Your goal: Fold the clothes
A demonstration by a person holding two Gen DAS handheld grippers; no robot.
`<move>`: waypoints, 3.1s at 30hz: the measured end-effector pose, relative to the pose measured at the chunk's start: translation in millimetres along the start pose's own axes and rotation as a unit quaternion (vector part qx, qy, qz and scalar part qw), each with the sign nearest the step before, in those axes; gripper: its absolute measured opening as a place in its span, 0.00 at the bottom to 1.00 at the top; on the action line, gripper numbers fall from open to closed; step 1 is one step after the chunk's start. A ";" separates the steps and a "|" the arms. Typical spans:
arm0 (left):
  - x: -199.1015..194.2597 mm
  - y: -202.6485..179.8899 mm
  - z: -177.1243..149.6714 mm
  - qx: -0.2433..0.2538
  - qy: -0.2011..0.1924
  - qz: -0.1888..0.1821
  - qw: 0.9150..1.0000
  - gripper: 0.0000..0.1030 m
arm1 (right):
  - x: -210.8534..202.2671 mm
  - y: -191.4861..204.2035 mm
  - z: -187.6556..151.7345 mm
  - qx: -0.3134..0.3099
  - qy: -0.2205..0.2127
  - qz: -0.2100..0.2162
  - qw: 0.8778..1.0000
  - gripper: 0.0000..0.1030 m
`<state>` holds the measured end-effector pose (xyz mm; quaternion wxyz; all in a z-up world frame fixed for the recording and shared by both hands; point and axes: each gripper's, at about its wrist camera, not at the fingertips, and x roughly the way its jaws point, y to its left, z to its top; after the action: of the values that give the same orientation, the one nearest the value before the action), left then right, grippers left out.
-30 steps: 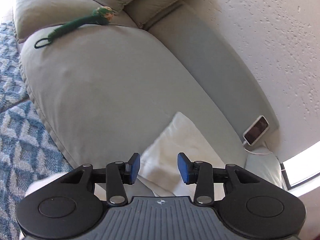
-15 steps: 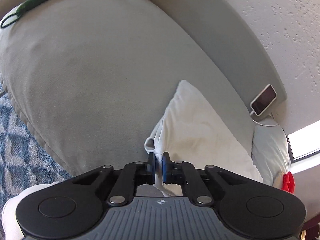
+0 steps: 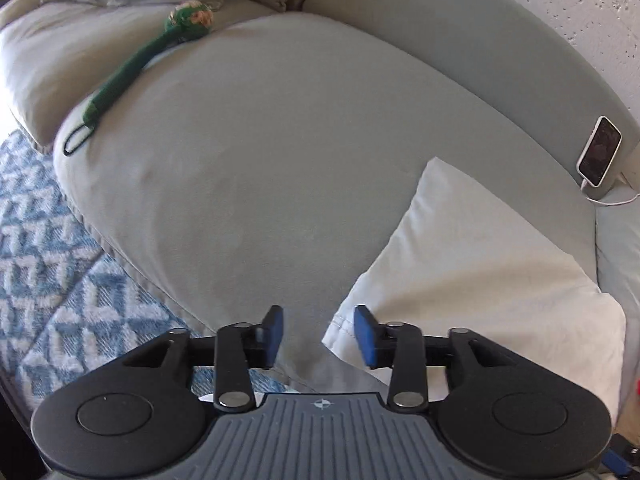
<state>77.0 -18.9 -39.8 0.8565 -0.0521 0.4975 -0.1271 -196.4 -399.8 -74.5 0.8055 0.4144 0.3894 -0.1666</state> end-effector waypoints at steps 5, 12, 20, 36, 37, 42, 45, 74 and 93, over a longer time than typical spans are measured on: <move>-30.1 -35.5 -27.2 0.054 -0.093 -0.066 0.992 0.34 | -17.6 6.2 5.5 -0.046 -0.066 -0.045 0.996 0.51; -12.6 -109.4 -57.3 0.160 -0.059 -0.166 0.971 0.25 | -13.1 -50.8 23.2 0.047 -0.088 -0.097 0.990 0.50; -0.2 -150.6 -87.8 0.198 -0.023 -0.185 0.962 0.23 | -1.6 -66.5 18.1 0.046 -0.072 -0.051 0.995 0.37; -13.0 -150.4 -59.1 0.227 0.005 -0.175 0.958 0.27 | -39.6 -3.0 29.5 -0.054 -0.081 -0.129 0.987 0.38; -20.9 -145.5 -48.3 0.218 -0.004 -0.176 0.960 0.27 | -48.4 7.0 33.3 -0.061 -0.091 -0.116 0.987 0.39; -54.4 -120.8 6.2 0.171 -0.048 -0.176 0.968 0.36 | -85.0 55.6 59.5 -0.073 -0.140 -0.055 0.986 0.53; -57.3 -111.2 32.2 0.157 -0.070 -0.157 0.972 0.42 | -92.4 72.3 70.1 -0.078 -0.156 -0.041 0.984 0.57; 164.1 -96.0 149.3 0.069 0.050 -0.166 0.982 0.41 | 111.0 -0.9 223.5 0.054 -0.056 -0.162 0.984 0.44; 137.5 -104.1 135.4 0.102 -0.088 -0.046 0.990 0.39 | 93.4 17.1 206.1 0.004 -0.126 -0.195 0.973 0.40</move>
<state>242.0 -161.2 -65.0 0.8908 0.0015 0.4020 -0.2118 -25.6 -548.7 -64.0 0.7985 0.3089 0.3575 -0.3730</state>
